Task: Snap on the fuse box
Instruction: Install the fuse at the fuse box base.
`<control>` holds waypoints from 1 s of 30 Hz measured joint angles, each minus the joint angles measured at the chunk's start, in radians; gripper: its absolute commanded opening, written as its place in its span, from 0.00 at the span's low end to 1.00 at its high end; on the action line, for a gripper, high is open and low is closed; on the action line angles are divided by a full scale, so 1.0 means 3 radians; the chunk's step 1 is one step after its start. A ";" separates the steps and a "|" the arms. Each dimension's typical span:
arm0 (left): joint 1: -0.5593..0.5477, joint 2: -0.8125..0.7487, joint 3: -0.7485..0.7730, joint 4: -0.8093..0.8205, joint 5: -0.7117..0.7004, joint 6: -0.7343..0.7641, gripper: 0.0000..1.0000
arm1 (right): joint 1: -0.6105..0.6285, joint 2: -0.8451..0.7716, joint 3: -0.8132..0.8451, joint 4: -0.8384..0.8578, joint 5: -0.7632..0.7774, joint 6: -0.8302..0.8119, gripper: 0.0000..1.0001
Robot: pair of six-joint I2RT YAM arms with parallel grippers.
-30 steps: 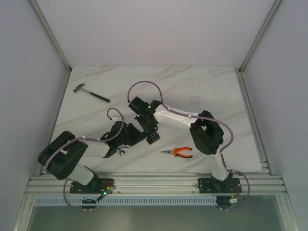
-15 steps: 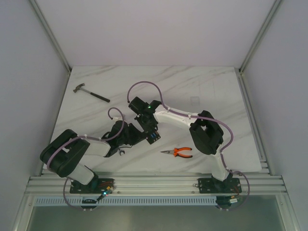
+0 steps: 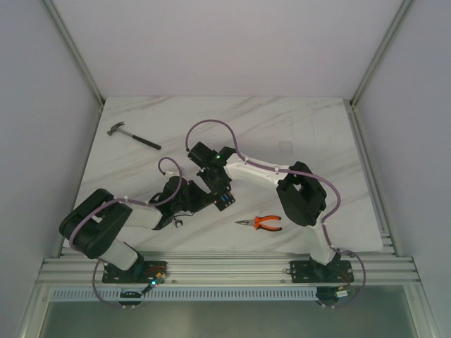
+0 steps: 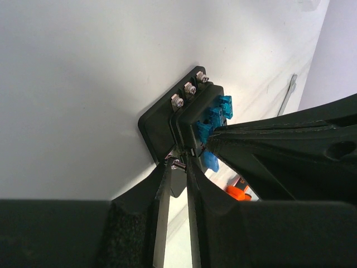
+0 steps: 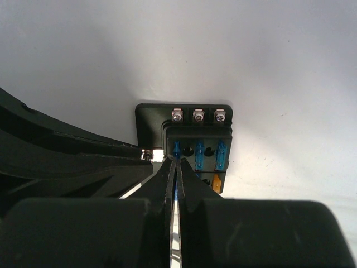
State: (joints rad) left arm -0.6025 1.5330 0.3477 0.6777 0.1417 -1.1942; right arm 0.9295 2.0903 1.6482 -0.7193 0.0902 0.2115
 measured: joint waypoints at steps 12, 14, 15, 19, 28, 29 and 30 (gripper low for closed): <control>0.0000 0.0000 -0.0001 0.0000 0.0000 -0.0008 0.26 | 0.0010 0.0196 0.0268 -0.0247 0.0036 -0.0048 0.00; 0.0000 0.0000 -0.0001 0.0000 0.0000 -0.0008 0.26 | 0.0013 0.0221 0.0287 -0.0259 0.0042 -0.0050 0.00; 0.0000 0.0000 -0.0001 0.0000 0.0000 -0.0008 0.26 | 0.0013 0.0234 0.0292 -0.0253 0.0058 -0.0050 0.00; 0.0000 0.0000 -0.0001 0.0000 -0.0001 -0.0009 0.26 | 0.0019 0.0252 0.0294 -0.0251 0.0084 -0.0047 0.00; 0.0000 -0.0001 -0.0017 0.0018 -0.0006 -0.0023 0.26 | 0.0028 0.0233 0.0239 -0.0197 0.0112 -0.0047 0.00; 0.0000 -0.0001 -0.0019 0.0023 -0.0008 -0.0025 0.26 | 0.0029 0.0207 0.0195 -0.0155 0.0112 -0.0046 0.00; 0.0000 -0.0001 -0.0019 0.0023 -0.0009 -0.0031 0.26 | 0.0029 0.0186 0.0156 -0.0120 0.0113 -0.0045 0.00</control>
State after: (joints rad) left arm -0.6025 1.5326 0.3420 0.6846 0.1390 -1.2034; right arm 0.9382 2.1460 1.6951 -0.7551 0.1242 0.1982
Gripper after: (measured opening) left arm 0.261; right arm 0.062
